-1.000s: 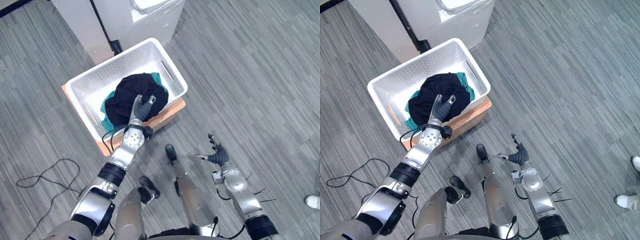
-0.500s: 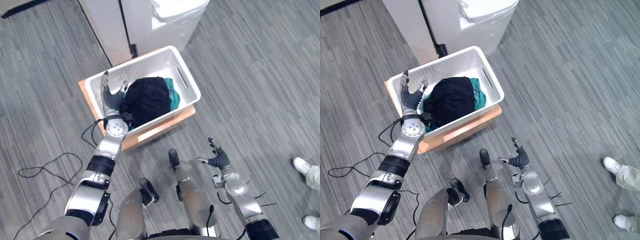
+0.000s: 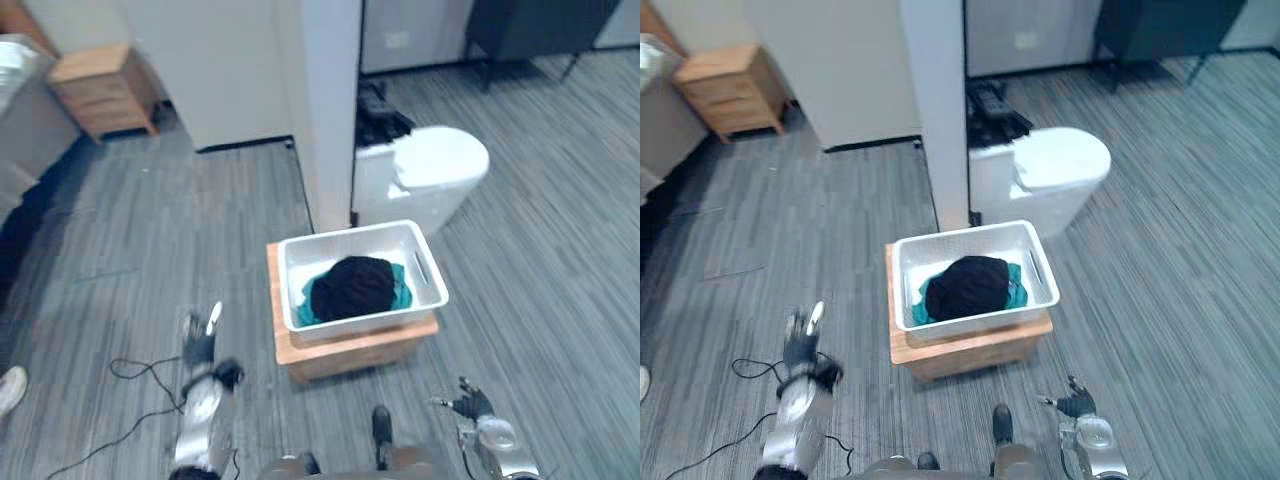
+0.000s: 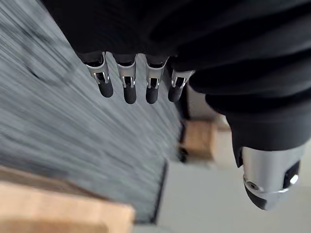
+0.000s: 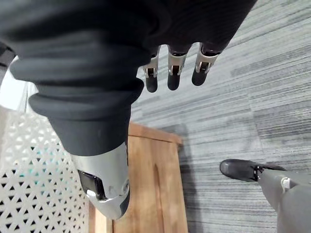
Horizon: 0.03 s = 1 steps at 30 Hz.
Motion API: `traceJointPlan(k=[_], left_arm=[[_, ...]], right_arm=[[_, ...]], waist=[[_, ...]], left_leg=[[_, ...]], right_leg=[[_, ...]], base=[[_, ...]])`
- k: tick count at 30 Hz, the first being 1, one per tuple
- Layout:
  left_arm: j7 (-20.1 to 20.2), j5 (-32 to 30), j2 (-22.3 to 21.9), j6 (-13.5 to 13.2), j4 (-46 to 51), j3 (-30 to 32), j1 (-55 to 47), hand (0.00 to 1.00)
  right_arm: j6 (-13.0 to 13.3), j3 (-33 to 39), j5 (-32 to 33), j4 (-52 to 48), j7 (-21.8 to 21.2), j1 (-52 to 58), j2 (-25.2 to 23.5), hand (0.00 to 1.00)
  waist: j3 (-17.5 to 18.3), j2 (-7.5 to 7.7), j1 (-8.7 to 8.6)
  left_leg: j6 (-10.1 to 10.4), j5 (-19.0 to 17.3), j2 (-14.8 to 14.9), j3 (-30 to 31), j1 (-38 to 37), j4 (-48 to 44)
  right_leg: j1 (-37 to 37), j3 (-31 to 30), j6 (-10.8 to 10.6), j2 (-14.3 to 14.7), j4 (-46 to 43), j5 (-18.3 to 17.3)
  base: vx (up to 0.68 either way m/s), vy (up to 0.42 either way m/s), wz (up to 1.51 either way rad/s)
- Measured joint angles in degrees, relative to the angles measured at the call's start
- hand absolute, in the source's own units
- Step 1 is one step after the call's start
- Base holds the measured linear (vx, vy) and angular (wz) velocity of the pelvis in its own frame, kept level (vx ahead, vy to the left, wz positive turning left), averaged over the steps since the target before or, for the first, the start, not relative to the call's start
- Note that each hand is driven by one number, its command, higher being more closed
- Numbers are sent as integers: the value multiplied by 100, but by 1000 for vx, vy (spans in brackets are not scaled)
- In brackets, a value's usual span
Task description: Tidy the bed and pick cloth on bed and put in laundry
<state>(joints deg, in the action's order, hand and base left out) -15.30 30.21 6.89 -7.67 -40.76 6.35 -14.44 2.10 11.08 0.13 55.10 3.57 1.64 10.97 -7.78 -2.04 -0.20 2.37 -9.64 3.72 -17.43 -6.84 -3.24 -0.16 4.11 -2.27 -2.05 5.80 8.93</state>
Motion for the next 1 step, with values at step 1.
traceJointPlan(k=[1], left_arm=[[130, -19, -25, 2, -209, -22, -89, 0]], right_arm=[[-4, 56, -2, 51, 0, -3, 0, 0]], waist=[[26, 6, 31]], left_leg=[[0, 15, -16, -1, -23, 44]], right_leg=[[3, -1, -3, -8, 15, -2]], base=[[-12, 18, 4]])
